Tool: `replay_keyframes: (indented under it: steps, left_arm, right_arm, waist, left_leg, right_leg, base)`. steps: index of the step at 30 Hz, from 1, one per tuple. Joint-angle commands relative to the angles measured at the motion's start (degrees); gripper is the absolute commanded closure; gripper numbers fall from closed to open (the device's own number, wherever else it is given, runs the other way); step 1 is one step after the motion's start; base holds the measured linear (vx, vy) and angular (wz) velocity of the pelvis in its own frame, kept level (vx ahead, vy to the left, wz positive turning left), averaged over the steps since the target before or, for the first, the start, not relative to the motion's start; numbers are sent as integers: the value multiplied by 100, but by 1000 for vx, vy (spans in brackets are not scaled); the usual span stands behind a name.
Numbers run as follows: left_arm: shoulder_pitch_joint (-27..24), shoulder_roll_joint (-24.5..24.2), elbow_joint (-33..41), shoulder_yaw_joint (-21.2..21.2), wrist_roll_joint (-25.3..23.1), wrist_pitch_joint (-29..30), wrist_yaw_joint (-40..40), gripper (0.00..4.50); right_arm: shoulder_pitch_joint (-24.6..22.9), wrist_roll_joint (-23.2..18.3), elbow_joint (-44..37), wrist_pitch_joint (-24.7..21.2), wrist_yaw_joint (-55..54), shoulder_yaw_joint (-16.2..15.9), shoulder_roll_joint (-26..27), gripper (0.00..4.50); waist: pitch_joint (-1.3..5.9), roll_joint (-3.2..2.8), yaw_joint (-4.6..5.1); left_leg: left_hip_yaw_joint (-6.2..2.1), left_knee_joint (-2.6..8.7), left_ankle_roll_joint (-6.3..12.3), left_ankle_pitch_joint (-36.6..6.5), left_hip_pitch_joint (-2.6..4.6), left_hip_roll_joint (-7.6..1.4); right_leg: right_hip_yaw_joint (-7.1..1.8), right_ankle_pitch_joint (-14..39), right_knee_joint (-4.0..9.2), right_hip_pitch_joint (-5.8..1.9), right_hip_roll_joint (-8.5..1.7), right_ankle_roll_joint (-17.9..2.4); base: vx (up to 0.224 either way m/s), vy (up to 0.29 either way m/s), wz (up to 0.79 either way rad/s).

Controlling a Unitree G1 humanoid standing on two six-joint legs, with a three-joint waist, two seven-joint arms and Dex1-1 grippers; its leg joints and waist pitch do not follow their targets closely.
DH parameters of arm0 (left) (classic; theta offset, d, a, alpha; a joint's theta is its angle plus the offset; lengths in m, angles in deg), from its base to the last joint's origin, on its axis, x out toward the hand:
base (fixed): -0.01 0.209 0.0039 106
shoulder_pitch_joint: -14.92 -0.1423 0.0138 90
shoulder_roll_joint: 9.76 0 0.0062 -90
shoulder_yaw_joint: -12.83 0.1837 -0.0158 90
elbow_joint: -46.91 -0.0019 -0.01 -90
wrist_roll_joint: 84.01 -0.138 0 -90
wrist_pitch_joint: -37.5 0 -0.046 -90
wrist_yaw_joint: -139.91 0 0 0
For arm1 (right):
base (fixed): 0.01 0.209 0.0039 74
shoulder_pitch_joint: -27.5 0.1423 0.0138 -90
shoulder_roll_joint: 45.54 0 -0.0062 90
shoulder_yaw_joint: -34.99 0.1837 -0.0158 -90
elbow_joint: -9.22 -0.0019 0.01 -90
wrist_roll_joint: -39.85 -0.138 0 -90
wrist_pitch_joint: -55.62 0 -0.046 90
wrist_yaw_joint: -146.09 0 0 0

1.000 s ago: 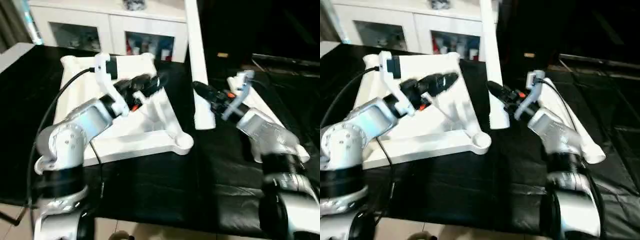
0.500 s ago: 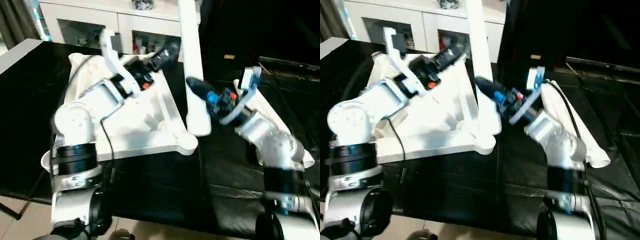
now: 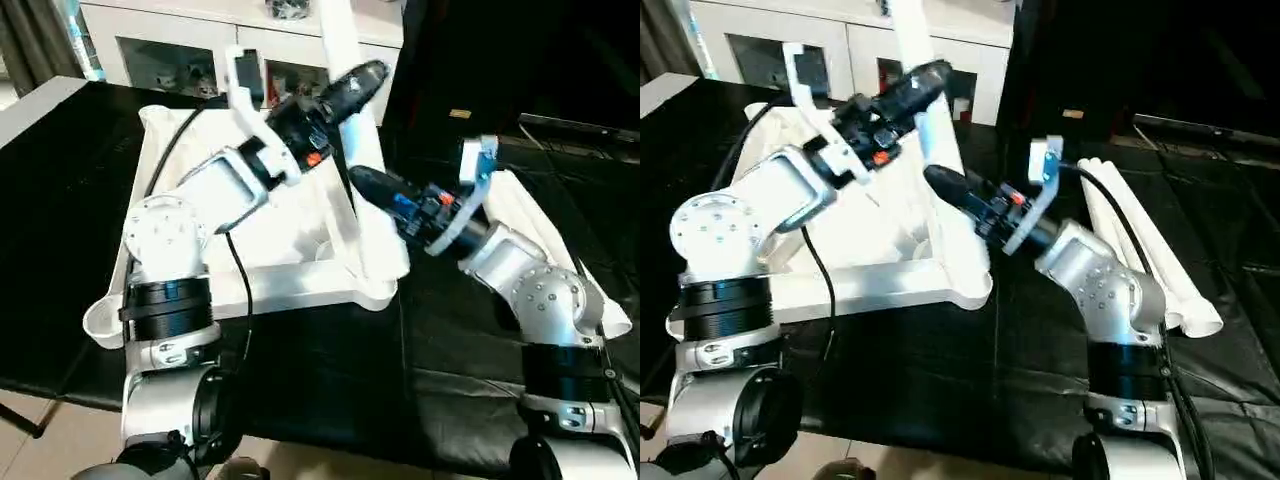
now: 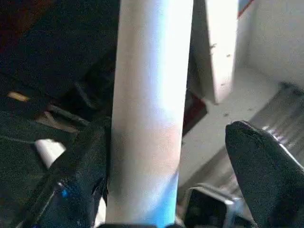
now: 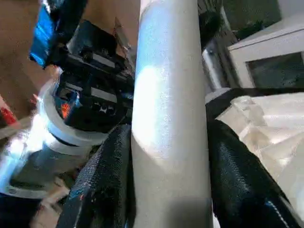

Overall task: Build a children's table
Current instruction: Pick table leg

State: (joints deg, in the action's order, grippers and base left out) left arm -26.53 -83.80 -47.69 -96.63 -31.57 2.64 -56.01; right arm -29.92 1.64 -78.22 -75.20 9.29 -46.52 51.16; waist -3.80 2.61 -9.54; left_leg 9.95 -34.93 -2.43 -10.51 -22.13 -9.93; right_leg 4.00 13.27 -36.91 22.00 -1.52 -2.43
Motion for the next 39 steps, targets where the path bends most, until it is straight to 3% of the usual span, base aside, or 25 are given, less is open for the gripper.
replay_keyframes:
  steps: [1,2,4,6,9,16,24,34,35,37,39]
  left_arm:
    - [35,29,84,292,-221,-70,114,81]
    - [48,15,48,373,-422,-195,222,83]
    - [53,13,40,407,-510,-244,284,96]
    - [58,-48,29,632,-1012,-522,567,122]
    - [67,-59,-7,696,-1268,-716,777,134]
    - [215,235,-265,245,-1308,-1071,1472,181]
    - [174,424,-272,70,-1370,-1235,1949,248]
    - [186,426,-232,156,-1483,-1346,2086,269]
    - [195,378,-236,191,-1502,-1358,2028,270]
    - [204,307,-241,249,-1546,-1372,1942,270]
    - [223,84,-260,430,-1720,-1427,1710,270]
  right_arm:
    - [110,323,-109,183,-227,-174,-55,265]
    - [130,603,-134,400,-351,-330,-54,265]
    - [134,734,-144,513,-395,-410,-55,265]
    - [151,1234,-214,835,-664,-728,-65,265]
    - [148,1624,-245,1064,-862,-986,-99,265]
    - [55,2284,-329,1542,-1356,-1494,117,265]
    - [88,2632,-216,1860,-1633,-1712,242,265]
    - [126,2721,-133,1937,-1700,-1743,324,265]
    - [133,2664,-129,1923,-1695,-1692,342,196]
    - [142,2580,-125,1895,-1674,-1628,365,196]
    - [161,2394,-158,1834,-1555,-1528,367,162]
  waist:
    - [419,21,15]
    - [416,2,19]
    - [420,12,18]
    - [422,-1,35]
    - [427,-6,54]
    - [421,11,137]
    - [417,17,158]
    - [423,6,161]
    - [421,4,161]
    - [421,4,160]
    - [421,-28,154]
  left_leg:
    - [-166,374,-3,-92,121,-387]
    - [-163,378,-34,-136,116,-383]
    - [-163,383,-78,-202,122,-387]
    - [-177,390,-113,-207,123,-396]
    - [-181,387,-133,-181,121,-393]
    - [-174,379,-67,-243,102,-375]
    - [-171,374,-1,-229,115,-383]
    - [-173,366,25,-223,119,-383]
    - [-174,368,23,-243,121,-382]
    - [-173,370,15,-253,119,-381]
    - [-181,374,9,-279,128,-385]
  right_leg:
    - [-388,260,474,-283,-731,-463]
    - [-390,317,479,-288,-739,-445]
    - [-393,367,486,-299,-752,-410]
    - [-392,303,477,-286,-734,-381]
    - [-394,83,453,-300,-736,-408]
    - [-395,-57,446,-322,-739,-608]
    - [-404,-171,427,-314,-736,-663]
    - [-406,-266,414,-315,-729,-632]
    - [-403,-245,412,-315,-726,-632]
    - [-404,-218,418,-314,-729,-629]
    - [-403,-178,422,-306,-733,-614]
  base:
    - [0,0,0]
    - [0,0,0]
    - [0,0,0]
    - [0,0,0]
    - [0,0,0]
    - [0,0,0]
    - [0,0,0]
    - [0,0,0]
    - [0,0,0]
    - [0,0,0]
    - [0,0,0]
